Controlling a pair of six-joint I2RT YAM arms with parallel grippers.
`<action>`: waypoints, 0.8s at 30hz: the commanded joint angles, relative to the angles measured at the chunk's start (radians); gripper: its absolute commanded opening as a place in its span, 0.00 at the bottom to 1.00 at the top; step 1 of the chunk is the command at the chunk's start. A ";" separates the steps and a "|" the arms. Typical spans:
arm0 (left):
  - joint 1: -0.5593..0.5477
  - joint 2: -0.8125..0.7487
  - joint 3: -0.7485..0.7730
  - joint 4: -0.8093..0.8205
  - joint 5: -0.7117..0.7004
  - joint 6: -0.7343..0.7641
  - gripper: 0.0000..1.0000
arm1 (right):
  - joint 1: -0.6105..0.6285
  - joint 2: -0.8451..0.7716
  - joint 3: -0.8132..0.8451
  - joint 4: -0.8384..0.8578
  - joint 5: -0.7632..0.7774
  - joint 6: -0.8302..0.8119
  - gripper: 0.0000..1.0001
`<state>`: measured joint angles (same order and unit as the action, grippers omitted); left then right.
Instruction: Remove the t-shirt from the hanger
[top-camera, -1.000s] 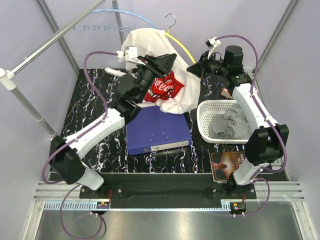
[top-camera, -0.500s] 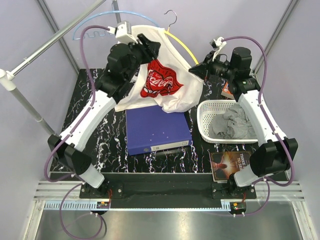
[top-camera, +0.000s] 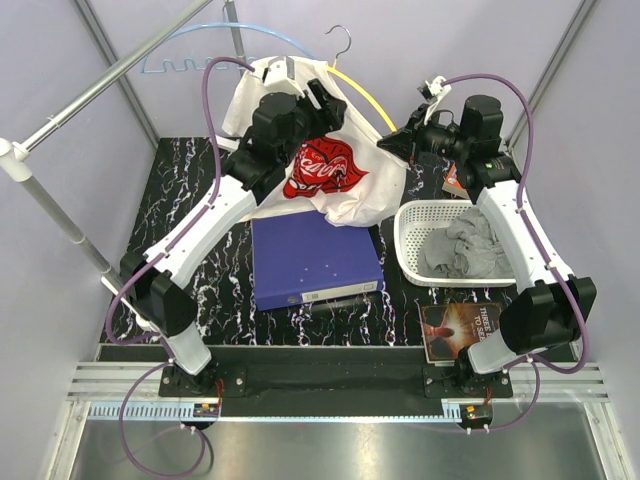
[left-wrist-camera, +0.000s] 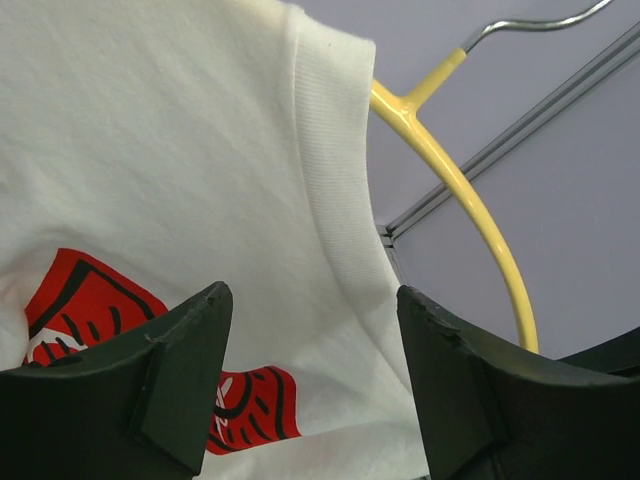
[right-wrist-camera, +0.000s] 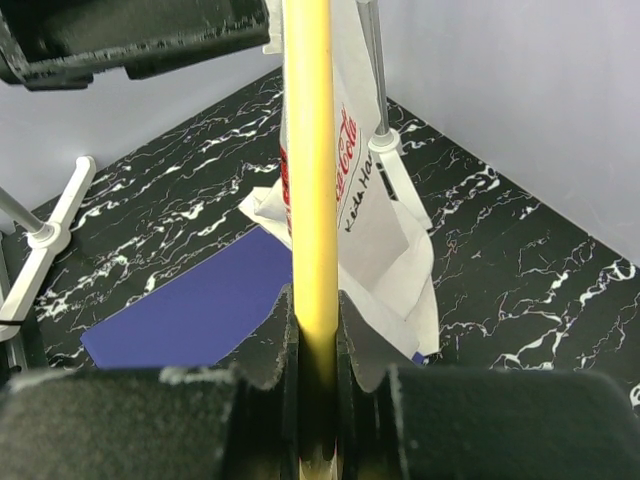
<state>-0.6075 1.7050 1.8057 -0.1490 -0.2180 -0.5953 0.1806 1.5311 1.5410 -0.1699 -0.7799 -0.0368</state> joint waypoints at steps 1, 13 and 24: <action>0.005 -0.034 0.014 0.094 -0.040 -0.023 0.75 | 0.002 -0.062 0.014 0.078 -0.036 -0.021 0.00; 0.012 0.083 0.204 0.016 -0.119 -0.043 0.52 | 0.002 -0.091 0.013 0.055 -0.067 -0.032 0.00; -0.066 0.047 0.187 0.058 -0.131 0.153 0.00 | 0.005 -0.043 0.062 -0.005 -0.021 -0.045 0.00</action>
<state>-0.6125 1.8038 2.0026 -0.1856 -0.3141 -0.5774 0.1810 1.4982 1.5368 -0.2146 -0.7933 -0.0647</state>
